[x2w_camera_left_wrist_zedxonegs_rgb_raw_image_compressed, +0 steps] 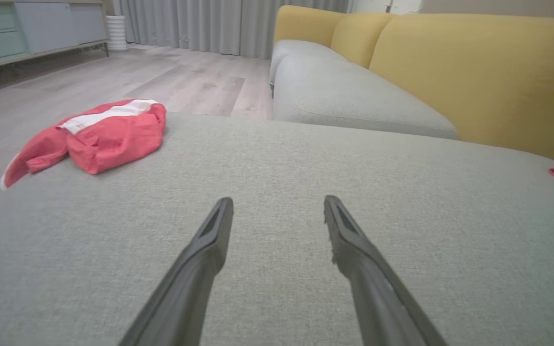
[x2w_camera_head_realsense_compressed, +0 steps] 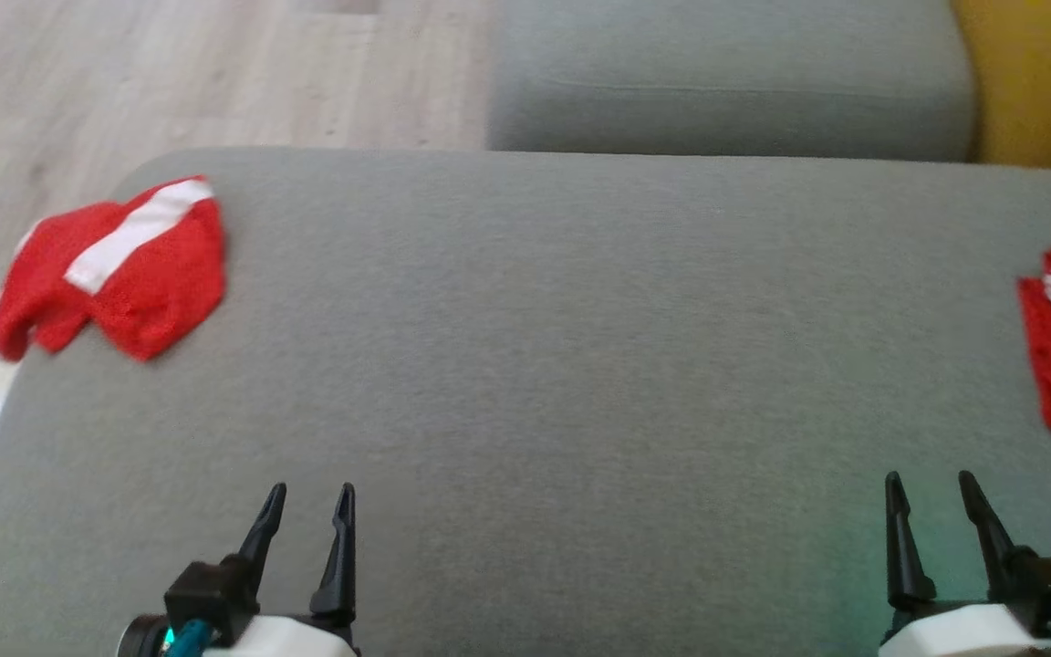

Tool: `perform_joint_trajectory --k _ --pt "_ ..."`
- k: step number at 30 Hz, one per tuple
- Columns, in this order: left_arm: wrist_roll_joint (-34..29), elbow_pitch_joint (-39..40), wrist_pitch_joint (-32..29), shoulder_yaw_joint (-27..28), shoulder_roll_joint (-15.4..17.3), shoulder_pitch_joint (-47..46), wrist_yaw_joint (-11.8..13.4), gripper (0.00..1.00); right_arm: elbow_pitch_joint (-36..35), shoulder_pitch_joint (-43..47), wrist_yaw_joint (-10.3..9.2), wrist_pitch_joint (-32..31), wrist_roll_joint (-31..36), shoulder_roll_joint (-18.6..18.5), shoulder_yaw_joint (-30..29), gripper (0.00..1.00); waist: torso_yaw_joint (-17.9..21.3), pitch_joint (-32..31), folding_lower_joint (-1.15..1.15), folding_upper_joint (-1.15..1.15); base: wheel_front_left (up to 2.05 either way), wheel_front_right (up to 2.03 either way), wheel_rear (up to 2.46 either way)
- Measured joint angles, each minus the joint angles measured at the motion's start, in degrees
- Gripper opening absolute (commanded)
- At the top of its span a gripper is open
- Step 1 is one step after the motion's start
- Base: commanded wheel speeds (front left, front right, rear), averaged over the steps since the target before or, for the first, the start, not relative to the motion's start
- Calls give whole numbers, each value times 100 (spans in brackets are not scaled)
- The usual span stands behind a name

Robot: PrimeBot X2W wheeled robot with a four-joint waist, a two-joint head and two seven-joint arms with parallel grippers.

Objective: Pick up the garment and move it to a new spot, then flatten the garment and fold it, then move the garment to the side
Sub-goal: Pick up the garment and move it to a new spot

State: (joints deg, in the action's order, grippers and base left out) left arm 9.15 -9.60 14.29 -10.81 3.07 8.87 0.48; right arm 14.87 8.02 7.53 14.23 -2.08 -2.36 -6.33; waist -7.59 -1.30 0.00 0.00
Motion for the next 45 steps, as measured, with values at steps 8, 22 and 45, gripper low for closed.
perform_joint_trajectory --k 8,22,45 --pt "0 -5 0 44 3 9 11 100 -20 15 0 7 -54 2 163 100 -893 15 0 0 0 0 0" --pt "47 164 0 148 2 38 46 100 -38 13 0 7 -4 2 307 100 -1841 189 0 0 0 0 0" --pt "246 -3553 -821 1143 700 -5792 221 100 -1344 -1213 0 -122 601 -722 280 100 -949 3154 -2 0 0 0 0"
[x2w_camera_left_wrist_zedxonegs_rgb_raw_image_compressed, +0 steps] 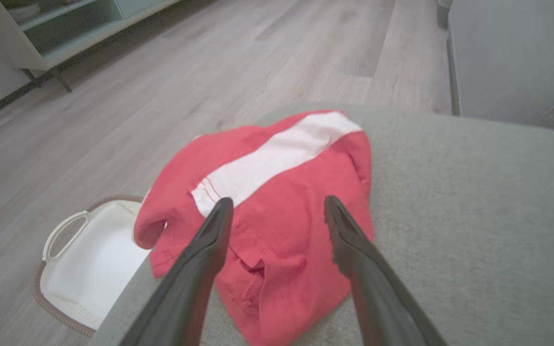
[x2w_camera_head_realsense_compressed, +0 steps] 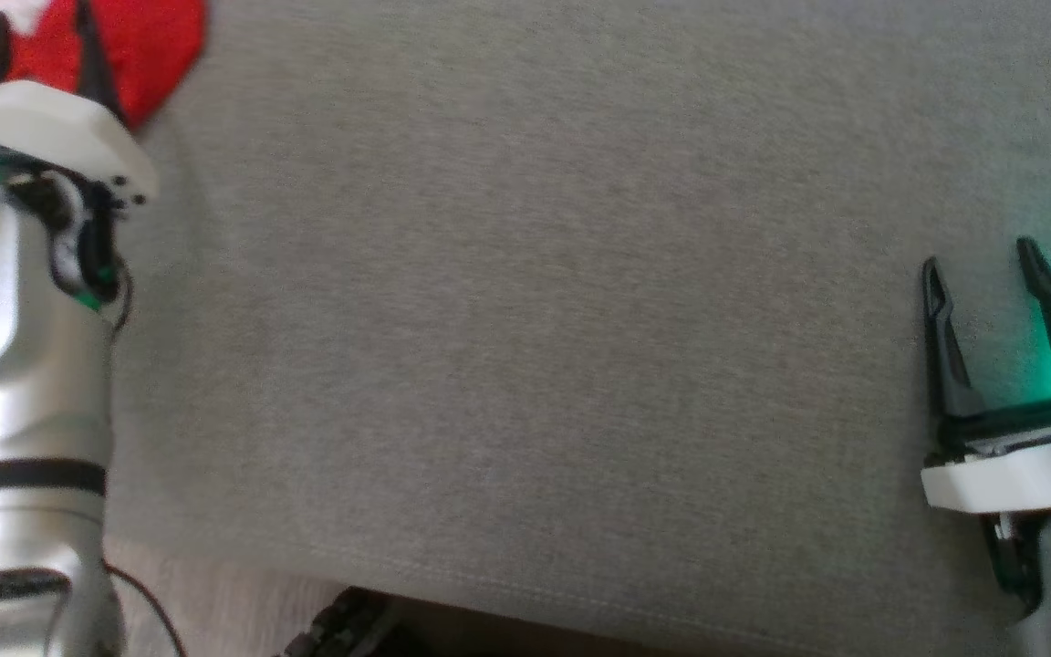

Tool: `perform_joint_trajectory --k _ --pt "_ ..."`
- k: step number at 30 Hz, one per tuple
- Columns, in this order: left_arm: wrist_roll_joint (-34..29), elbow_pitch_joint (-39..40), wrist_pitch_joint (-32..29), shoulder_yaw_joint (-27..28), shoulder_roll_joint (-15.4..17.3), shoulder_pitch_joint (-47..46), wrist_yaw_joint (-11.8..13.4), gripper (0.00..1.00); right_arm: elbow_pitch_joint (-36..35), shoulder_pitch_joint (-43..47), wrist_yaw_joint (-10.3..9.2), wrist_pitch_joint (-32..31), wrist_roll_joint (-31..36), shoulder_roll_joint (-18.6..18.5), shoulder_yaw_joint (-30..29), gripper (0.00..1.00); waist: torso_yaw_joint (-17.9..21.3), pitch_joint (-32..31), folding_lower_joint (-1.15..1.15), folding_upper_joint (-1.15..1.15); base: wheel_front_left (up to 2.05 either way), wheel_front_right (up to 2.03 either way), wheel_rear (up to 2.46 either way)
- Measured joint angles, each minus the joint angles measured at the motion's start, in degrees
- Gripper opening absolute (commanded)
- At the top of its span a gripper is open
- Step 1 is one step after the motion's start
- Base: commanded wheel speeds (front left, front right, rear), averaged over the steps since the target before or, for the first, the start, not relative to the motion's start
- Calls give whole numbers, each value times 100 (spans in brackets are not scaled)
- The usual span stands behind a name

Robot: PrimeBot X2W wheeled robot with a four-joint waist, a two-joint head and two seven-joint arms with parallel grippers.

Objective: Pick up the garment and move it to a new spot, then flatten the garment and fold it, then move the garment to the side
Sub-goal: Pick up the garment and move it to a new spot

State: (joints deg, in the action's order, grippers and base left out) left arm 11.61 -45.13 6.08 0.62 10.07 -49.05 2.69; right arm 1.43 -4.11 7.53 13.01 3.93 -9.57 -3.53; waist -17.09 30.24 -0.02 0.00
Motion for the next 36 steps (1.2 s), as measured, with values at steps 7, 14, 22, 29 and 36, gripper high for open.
perform_joint_trajectory --k 7,14,22,29,36 --pt "77 -1352 -259 172 170 -527 245 100 -441 -30 1 -107 -133 -10 -8 100 483 327 0 0 0 0 0" --pt "134 -1956 -366 192 281 -866 207 0 -526 115 1 -250 -183 -5 -74 100 625 294 1 0 0 0 0" --pt "94 -2117 281 -20 382 -990 -122 0 -209 304 0 -286 -233 147 -23 100 557 -97 1 0 0 0 0" --pt "-74 -1671 503 -397 356 -1228 -527 0 299 416 1 -88 -260 416 119 100 561 -716 2 0 0 0 0" --pt "-89 -671 -176 -838 203 -1028 -904 0 782 507 0 47 -335 619 147 100 682 -1439 2 0 0 0 0"
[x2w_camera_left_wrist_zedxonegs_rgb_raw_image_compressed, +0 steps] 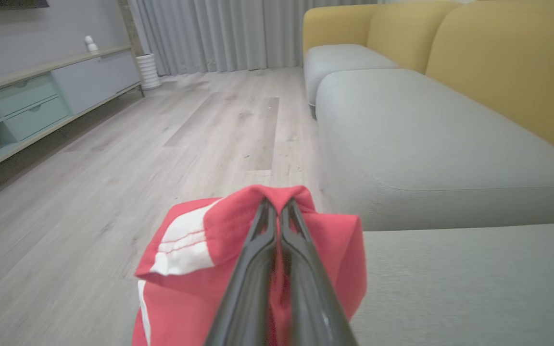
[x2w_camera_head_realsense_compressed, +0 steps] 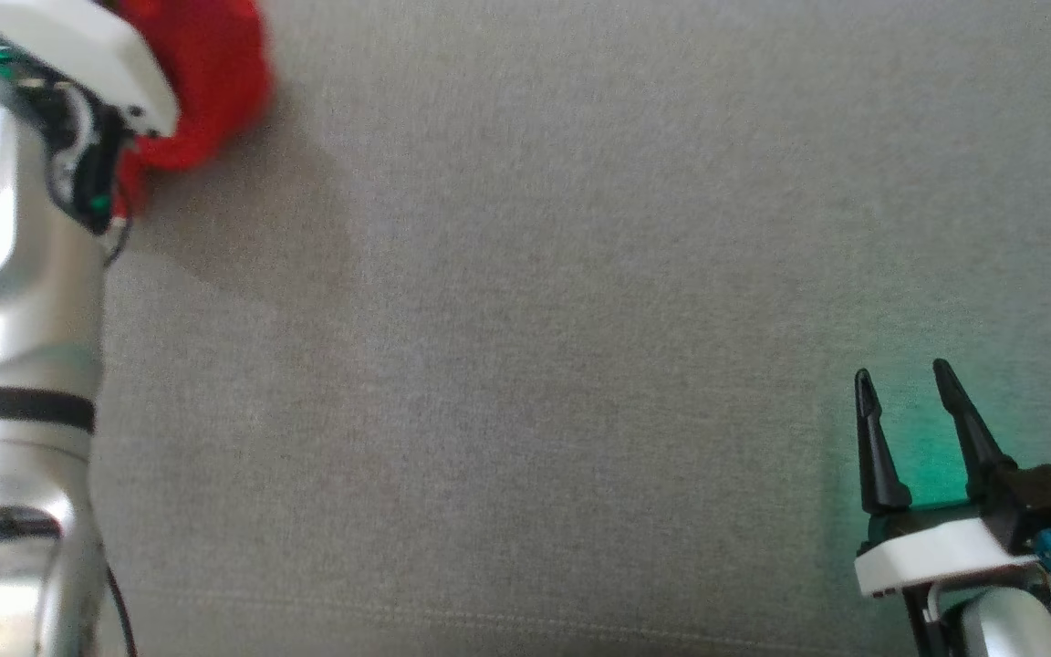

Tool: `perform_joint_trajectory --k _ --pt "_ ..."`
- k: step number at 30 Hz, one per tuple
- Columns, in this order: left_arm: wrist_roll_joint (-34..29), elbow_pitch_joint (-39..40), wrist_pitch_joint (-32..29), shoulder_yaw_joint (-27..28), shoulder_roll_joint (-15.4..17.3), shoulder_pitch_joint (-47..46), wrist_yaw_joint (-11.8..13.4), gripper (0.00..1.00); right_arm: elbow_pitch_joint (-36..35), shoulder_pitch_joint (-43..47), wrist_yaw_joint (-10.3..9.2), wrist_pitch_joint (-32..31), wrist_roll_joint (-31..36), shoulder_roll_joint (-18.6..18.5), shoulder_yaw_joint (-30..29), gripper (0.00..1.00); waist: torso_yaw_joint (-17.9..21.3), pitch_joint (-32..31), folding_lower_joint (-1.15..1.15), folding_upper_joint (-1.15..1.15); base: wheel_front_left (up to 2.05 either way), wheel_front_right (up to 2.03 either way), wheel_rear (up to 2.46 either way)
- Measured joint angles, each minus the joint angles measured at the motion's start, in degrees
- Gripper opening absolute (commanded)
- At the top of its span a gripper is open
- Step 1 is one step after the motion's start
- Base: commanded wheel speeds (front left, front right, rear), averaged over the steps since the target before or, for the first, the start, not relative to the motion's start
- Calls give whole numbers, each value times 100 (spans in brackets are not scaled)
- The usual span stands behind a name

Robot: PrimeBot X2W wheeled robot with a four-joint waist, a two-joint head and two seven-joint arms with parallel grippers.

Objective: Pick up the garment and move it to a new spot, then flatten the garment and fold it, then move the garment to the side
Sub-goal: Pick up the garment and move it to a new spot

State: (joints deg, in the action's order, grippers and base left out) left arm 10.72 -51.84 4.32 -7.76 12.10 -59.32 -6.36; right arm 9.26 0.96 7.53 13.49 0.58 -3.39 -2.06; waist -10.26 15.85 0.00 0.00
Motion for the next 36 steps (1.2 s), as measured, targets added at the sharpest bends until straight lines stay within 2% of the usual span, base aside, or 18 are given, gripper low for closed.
perform_joint_trajectory --k 3,6,8,11,15,19,23,27,31,36 --pt "243 791 -635 -257 -73 340 -74 0 126 7 0 33 -21 44 -14 100 90 -292 0 0 0 0 0" --pt "702 2002 -1422 -673 -88 915 -77 0 218 132 1 66 -81 73 -29 100 195 -570 0 0 0 0 0" --pt "1338 3094 -2004 -1079 -40 1353 -77 0 293 270 0 73 -196 73 -32 100 279 -721 0 0 0 0 0" --pt "2173 4696 -2816 -1532 252 1943 -115 0 353 355 0 73 -263 78 -12 100 452 -842 0 0 0 0 0" --pt "3107 6257 -3483 -1546 423 2563 -76 0 338 330 0 73 -374 82 26 100 702 -894 0 0 0 0 0" --pt "3497 6947 -3866 -1571 408 2755 93 0 337 318 0 74 -495 82 121 100 974 -854 0 0 0 0 0" --pt "3585 6741 -3951 -1633 335 2758 190 0 333 283 0 75 -595 83 165 100 1268 -744 0 0 0 0 0" --pt "3053 5527 -3528 -1779 276 2753 235 0 350 104 0 82 -673 83 185 100 1567 -595 0 0 0 0 0" --pt "2588 3928 -2575 -1729 103 2675 282 0 380 -94 0 88 -765 82 265 100 1858 -425 0 0 0 0 0" --pt "2054 2287 -1209 -1556 23 2070 333 0 426 -191 0 88 -854 85 358 100 2168 -236 0 0 0 0 0"
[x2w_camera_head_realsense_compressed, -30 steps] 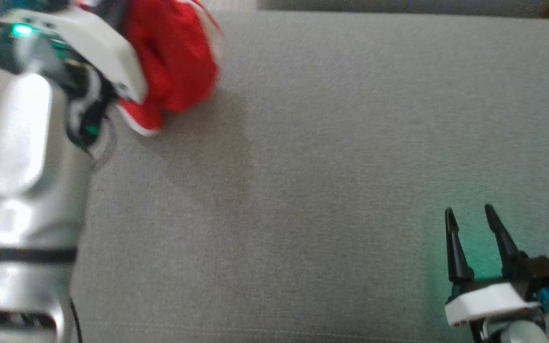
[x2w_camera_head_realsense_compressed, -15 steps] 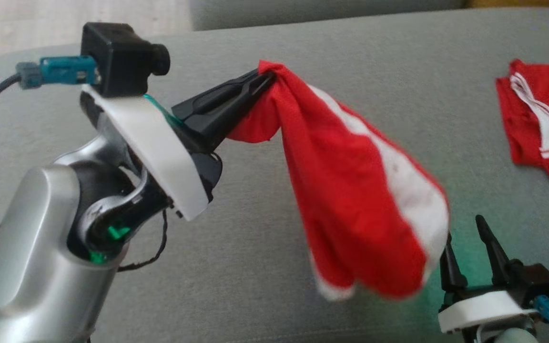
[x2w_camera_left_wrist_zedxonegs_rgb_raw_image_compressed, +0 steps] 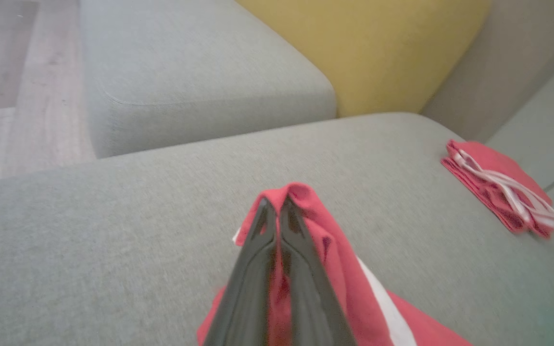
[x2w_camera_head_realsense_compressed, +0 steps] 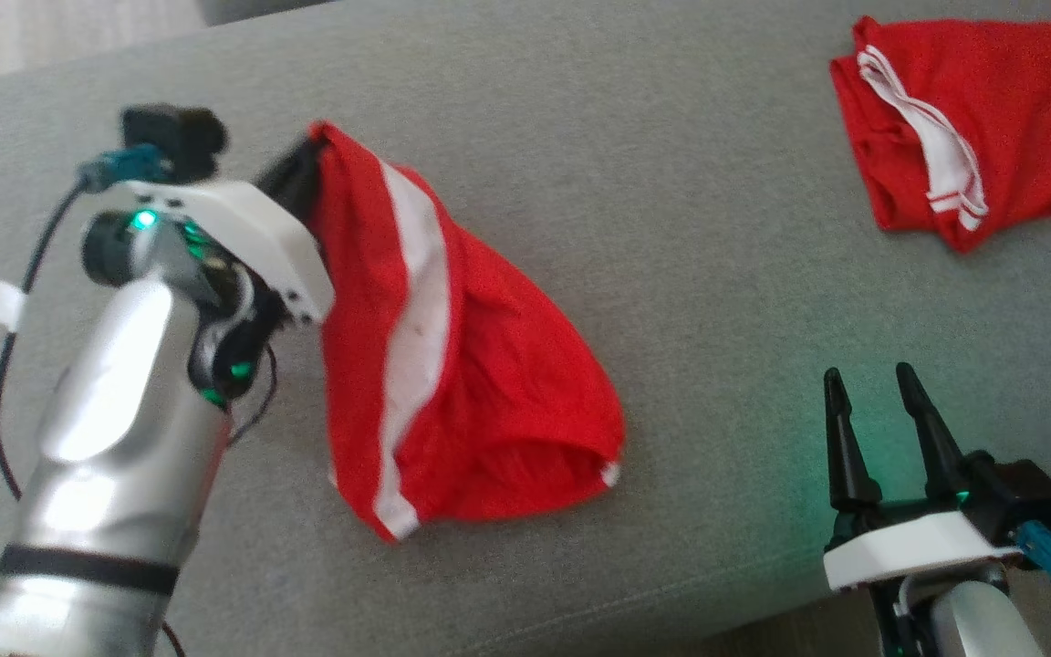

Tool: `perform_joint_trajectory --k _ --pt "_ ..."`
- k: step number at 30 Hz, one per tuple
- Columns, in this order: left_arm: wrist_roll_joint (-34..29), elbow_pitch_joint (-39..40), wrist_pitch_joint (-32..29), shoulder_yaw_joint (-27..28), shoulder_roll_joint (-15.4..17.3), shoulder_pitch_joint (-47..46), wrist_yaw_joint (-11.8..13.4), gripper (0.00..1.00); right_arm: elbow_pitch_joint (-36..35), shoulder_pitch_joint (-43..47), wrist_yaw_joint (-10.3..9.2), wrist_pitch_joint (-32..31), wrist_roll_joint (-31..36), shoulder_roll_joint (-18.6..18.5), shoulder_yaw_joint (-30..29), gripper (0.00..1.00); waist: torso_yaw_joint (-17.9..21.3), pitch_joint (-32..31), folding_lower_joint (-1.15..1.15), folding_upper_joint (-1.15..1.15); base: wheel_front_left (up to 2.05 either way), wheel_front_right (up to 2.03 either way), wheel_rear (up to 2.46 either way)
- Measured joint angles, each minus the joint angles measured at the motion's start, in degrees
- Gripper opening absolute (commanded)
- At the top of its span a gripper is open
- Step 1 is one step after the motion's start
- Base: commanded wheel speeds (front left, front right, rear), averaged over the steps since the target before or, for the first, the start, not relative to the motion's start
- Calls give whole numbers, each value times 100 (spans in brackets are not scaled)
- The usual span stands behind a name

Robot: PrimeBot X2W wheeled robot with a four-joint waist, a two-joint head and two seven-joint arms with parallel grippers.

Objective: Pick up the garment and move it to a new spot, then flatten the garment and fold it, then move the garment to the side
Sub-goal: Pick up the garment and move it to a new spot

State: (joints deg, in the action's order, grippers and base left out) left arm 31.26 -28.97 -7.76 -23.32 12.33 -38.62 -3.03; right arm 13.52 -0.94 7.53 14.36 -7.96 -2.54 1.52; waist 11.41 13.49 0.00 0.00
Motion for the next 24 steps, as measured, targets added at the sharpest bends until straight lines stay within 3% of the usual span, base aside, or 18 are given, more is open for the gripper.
perform_joint_trajectory --k 2,3,4,5,6,9,15,19,24 --pt "-19 -244 255 54 -37 -121 15 0 15 0 0 0 -3 0 -1 100 47 29 0 0 0 0 0" --pt "-26 -482 458 97 -74 -234 24 27 29 1 0 0 -3 0 -3 100 87 54 0 0 0 0 0" --pt "-67 -710 604 96 -98 -329 9 46 40 1 0 0 -3 0 -9 100 119 73 0 0 0 0 0" --pt "-123 -910 750 83 -114 -390 -2 82 47 1 1 0 -3 0 -10 100 141 82 0 0 0 0 0" --pt "-175 -1092 888 78 -134 -419 -4 100 59 1 0 0 -3 0 -13 100 148 78 -1 0 0 0 0" --pt "-438 -1502 1343 -31 -133 -420 12 100 88 4 0 0 -3 0 -51 100 111 17 0 0 0 0 0" --pt "-688 -1706 2071 -70 -176 -381 285 100 74 45 0 0 90 0 -209 100 -87 -197 0 0 0 0 0" --pt "-764 -1293 2204 -71 -263 -57 461 100 1 66 0 0 200 1 -341 100 -289 -380 0 0 0 0 0" --pt "-915 -405 2206 -91 -416 985 689 100 -79 302 0 0 302 2 -475 100 -590 -601 0 0 0 0 0"
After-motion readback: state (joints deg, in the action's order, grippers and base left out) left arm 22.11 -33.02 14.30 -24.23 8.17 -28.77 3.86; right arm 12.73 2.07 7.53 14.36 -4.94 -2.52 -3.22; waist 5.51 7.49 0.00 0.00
